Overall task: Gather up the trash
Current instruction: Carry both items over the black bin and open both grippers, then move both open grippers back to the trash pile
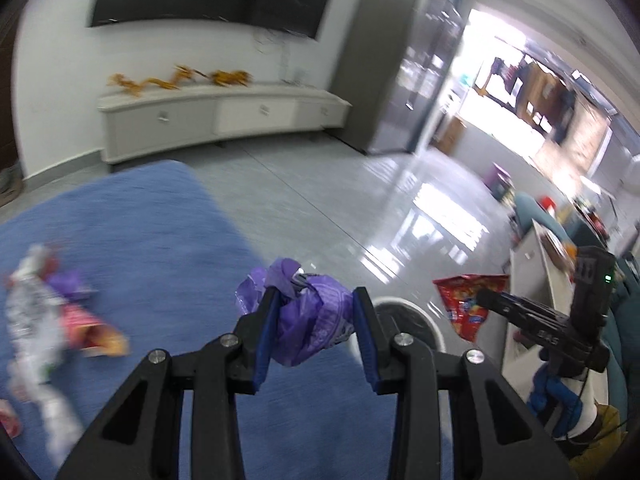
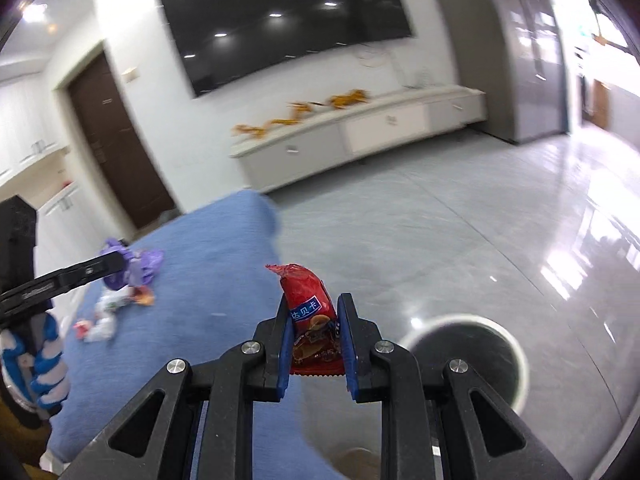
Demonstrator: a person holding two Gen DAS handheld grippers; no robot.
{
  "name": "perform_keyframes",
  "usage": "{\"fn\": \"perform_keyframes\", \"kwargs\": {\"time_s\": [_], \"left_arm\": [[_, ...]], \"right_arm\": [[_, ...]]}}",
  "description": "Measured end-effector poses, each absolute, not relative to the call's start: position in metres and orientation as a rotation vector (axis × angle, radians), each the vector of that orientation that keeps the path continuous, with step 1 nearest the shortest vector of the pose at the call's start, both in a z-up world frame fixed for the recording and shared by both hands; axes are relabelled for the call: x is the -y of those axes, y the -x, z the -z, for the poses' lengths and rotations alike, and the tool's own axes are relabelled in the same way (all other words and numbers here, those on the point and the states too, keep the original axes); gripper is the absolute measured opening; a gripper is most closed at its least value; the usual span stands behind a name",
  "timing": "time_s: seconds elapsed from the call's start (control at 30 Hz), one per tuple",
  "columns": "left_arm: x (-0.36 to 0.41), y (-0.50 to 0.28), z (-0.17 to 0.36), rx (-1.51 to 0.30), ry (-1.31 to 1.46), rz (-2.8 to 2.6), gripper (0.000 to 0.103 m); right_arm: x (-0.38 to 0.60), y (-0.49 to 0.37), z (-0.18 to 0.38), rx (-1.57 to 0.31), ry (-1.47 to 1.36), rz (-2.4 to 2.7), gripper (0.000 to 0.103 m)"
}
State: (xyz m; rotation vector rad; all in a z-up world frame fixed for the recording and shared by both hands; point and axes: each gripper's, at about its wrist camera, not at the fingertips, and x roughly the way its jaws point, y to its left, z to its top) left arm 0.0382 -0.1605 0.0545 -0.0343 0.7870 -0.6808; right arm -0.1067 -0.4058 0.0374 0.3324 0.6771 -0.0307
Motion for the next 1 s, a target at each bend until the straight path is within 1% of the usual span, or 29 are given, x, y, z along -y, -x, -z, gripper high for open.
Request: {"fn": "perform_keyframes", "kwargs": {"time_s": [0.27, 0.37, 0.4, 0.43, 0.47, 0.5, 0.57, 0.6, 0.63, 0.77, 0.83, 1.0], "left_arm": [[0.291, -0.045, -0.024, -0.874, -0.045, 0.83, 0.037], [0.328, -0.05, -0.013, -0.906, -0.046, 0.87, 0.039], [0.342, -0.052, -0.008, -0.922, -0.044, 0.88, 0.041], [0.351, -0.054, -0.004, -0.937, -0.042, 0.889, 0.046], [0.358, -0.056, 0.0, -0.946, -0.038, 0.894, 0.05], [0.365, -0.059, 0.003, -0.954, -0.034, 0.897, 0.056], [0.379, -0.063, 0.011, -0.974, -0.027, 0.903, 0.06], [0.386, -0.063, 0.015, -0.988, -0.025, 0.907, 0.06], [0.391, -0.065, 0.018, -0.997, -0.026, 0.908, 0.06], [0.396, -0.064, 0.021, -0.997, -0.026, 0.902, 0.06], [0.391, -0.057, 0.018, -0.974, -0.042, 0.888, 0.06], [0.362, -0.045, 0.003, -0.917, -0.051, 0.848, 0.06]], "right_arm": [[0.482, 0.11, 0.019, -0.755, -0.452, 0.177, 0.02], [0.501, 0.108, 0.036, -0.784, -0.477, 0.206, 0.023], [0.506, 0.105, 0.042, -0.794, -0.482, 0.218, 0.023], [0.51, 0.104, 0.047, -0.802, -0.485, 0.225, 0.025], [0.512, 0.104, 0.051, -0.809, -0.485, 0.231, 0.027], [0.517, 0.1, 0.056, -0.817, -0.485, 0.245, 0.028], [0.521, 0.101, 0.063, -0.831, -0.482, 0.266, 0.03], [0.523, 0.102, 0.067, -0.837, -0.479, 0.278, 0.032], [0.523, 0.103, 0.069, -0.842, -0.477, 0.289, 0.034], [0.525, 0.109, 0.073, -0.845, -0.484, 0.306, 0.035], [0.524, 0.112, 0.07, -0.839, -0.481, 0.316, 0.038], [0.519, 0.121, 0.058, -0.807, -0.489, 0.316, 0.038]]}}
